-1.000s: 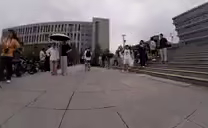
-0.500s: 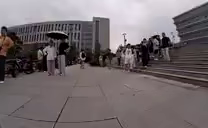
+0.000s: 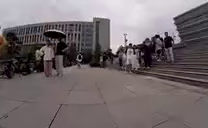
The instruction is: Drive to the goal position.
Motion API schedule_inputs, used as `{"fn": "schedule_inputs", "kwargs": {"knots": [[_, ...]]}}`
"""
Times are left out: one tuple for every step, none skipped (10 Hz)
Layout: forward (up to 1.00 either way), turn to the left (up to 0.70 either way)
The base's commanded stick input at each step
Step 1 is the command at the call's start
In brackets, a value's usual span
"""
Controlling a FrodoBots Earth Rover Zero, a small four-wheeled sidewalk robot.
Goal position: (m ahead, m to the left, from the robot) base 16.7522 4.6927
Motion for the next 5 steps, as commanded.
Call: {"fn": "schedule_inputs", "kwargs": {"knots": [[0.7, 0.0], [0.7, 0.0], [0.7, 0.0], [0.7, 0.0], [0.7, 0.0]]}}
